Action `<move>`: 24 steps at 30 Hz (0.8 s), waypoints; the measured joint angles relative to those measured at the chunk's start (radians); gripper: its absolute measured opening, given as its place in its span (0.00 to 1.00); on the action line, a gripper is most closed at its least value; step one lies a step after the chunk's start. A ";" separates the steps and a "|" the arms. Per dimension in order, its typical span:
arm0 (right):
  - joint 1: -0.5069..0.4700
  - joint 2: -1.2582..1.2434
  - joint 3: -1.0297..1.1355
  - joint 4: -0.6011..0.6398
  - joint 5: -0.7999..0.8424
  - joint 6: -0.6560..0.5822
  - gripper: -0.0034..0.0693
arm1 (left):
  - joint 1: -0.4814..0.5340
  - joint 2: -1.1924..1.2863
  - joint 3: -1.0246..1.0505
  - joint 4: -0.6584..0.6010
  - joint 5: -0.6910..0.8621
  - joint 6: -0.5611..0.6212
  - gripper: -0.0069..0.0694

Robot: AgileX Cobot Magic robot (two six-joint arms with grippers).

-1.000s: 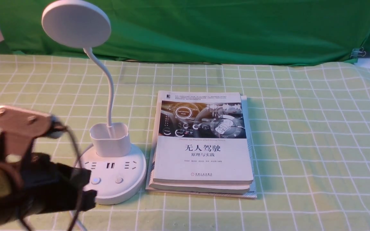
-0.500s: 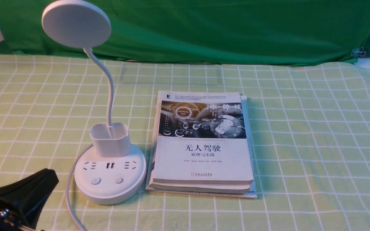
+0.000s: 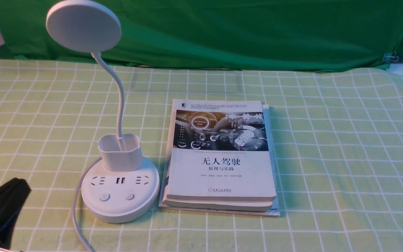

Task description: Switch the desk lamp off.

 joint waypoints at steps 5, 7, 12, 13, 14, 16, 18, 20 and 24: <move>0.000 0.000 0.000 0.000 0.000 -0.001 0.37 | 0.197 -0.186 0.031 0.000 0.078 -0.014 0.09; 0.000 0.000 0.000 0.000 0.000 -0.001 0.37 | 0.249 -0.250 0.031 0.000 0.168 -0.034 0.09; 0.000 0.000 0.000 0.000 0.000 -0.001 0.37 | 0.276 -0.284 0.033 0.000 0.400 -0.069 0.09; 0.000 0.000 0.000 0.000 0.000 -0.002 0.37 | 0.276 -0.284 0.034 0.000 0.411 -0.071 0.09; 0.000 0.000 0.000 0.000 -0.001 -0.001 0.37 | 0.276 -0.286 0.034 0.000 0.411 -0.071 0.09; 0.000 0.000 0.000 0.000 0.000 -0.002 0.37 | 0.276 -0.287 0.034 0.000 0.411 -0.072 0.09; 0.000 0.000 0.000 0.000 0.000 -0.001 0.37 | 0.276 -0.287 0.034 0.000 0.411 -0.072 0.09; 0.000 0.000 0.000 0.000 0.000 -0.002 0.37 | 0.276 -0.287 0.034 0.000 0.411 -0.072 0.09; 0.000 0.000 0.000 0.000 -0.001 -0.002 0.37 | 0.276 -0.287 0.034 0.000 0.411 -0.072 0.09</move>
